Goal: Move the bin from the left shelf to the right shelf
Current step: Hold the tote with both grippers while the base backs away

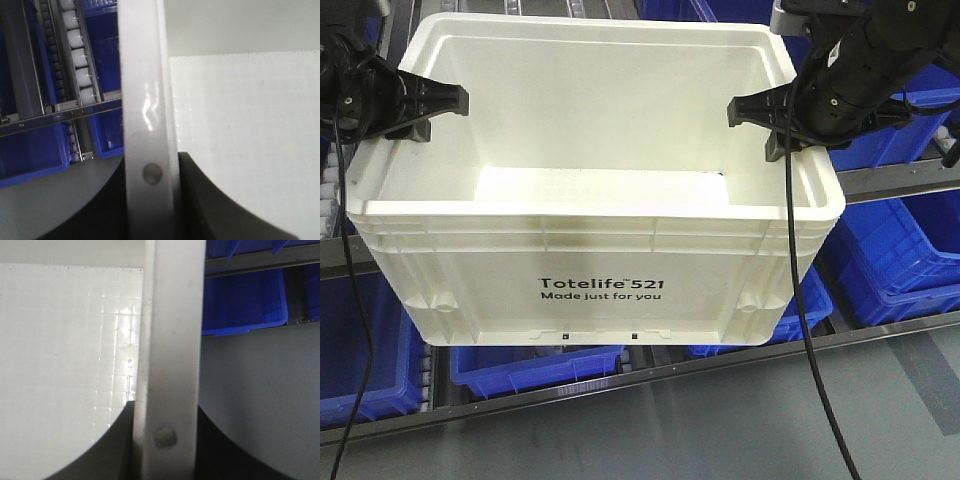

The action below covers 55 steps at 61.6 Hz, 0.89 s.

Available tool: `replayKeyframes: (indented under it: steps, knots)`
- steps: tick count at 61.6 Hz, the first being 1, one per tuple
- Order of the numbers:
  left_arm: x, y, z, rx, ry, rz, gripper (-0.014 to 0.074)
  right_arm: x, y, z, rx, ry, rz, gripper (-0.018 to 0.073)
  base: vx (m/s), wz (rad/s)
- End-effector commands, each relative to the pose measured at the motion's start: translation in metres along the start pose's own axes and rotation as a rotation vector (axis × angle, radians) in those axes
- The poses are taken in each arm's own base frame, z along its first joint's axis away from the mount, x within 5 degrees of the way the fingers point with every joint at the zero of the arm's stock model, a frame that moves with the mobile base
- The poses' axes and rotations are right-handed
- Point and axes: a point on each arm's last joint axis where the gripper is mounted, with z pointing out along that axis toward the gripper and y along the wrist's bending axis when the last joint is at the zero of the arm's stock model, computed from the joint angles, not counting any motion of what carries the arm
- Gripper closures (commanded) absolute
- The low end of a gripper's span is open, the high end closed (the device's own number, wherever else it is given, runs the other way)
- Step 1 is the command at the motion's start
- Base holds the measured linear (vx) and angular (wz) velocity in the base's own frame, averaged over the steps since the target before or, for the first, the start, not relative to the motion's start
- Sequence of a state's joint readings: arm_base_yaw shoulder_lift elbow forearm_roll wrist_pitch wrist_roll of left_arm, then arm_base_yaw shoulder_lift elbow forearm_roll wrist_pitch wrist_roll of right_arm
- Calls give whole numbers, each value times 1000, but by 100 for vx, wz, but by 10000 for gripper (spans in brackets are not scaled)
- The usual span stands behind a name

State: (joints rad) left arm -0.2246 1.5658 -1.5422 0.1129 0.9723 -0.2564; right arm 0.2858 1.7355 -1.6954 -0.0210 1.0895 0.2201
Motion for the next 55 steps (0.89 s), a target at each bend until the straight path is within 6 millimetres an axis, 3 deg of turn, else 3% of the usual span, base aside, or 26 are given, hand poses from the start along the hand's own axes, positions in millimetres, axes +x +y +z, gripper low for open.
replayKeyframes:
  steps: [1,55]
  knots:
    - [-19,2,-40,20,-212,21,603,-14,-5,-40,12,-196,-29,538,-8,-7]
    - [-19,2,-40,20,-212,21,603,-14,-5,-40,12,-195,-29,538,-3,-9]
